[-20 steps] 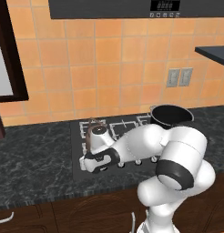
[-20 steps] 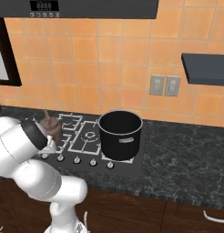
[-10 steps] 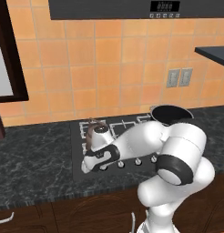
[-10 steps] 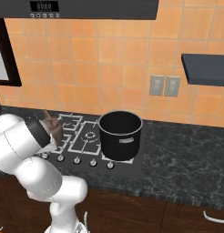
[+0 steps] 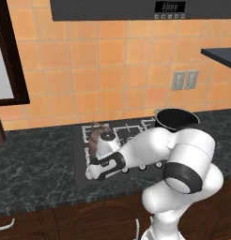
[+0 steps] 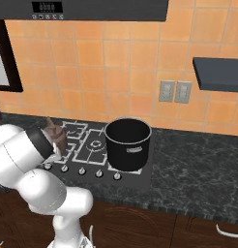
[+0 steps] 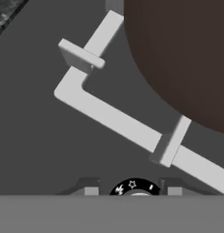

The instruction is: Pick the kettle from the counter and place it on a stove burner. Then turn the burner on.

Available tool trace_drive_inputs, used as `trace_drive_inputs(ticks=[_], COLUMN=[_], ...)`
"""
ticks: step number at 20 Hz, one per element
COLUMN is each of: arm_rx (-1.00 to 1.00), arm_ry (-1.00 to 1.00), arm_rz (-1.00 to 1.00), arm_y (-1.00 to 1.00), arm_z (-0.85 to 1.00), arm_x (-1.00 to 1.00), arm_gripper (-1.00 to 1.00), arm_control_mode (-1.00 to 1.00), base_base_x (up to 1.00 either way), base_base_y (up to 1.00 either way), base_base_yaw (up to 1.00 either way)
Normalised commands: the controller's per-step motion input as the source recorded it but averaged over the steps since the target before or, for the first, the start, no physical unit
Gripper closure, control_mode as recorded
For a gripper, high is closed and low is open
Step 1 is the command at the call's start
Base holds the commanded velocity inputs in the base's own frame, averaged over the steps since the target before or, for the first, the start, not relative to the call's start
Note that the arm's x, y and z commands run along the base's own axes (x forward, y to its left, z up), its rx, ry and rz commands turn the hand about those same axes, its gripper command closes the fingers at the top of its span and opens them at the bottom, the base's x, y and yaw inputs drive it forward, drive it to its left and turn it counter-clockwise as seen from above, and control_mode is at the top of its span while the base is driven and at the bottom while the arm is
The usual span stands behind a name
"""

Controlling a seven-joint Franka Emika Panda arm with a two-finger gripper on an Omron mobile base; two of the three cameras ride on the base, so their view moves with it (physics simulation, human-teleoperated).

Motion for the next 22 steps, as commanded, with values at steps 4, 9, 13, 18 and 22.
trace_drive_inputs(ticks=[4,9,13,18,22], arm_rx=[0.0,-0.03,-0.06,-0.11,-0.11], arm_ry=[-0.05,-0.14,-0.15,-0.14,-0.08], arm_rz=[0.0,0.0,0.0,0.0,0.03], arm_y=[0.03,0.01,0.08,0.2,0.32], arm_z=[0.17,0.57,0.68,0.74,0.51], arm_x=[-0.05,-0.05,-0.04,-0.08,-0.11], arm_gripper=[-1.0,-1.0,-1.0,-1.0,-1.0], arm_control_mode=[-1.0,-1.0,-1.0,-1.0,-1.0], base_base_x=[0.0,0.0,0.0,0.0,0.0], base_base_y=[0.0,0.0,0.0,0.0,0.0], base_base_yaw=[0.0,0.0,0.0,0.0,0.0])
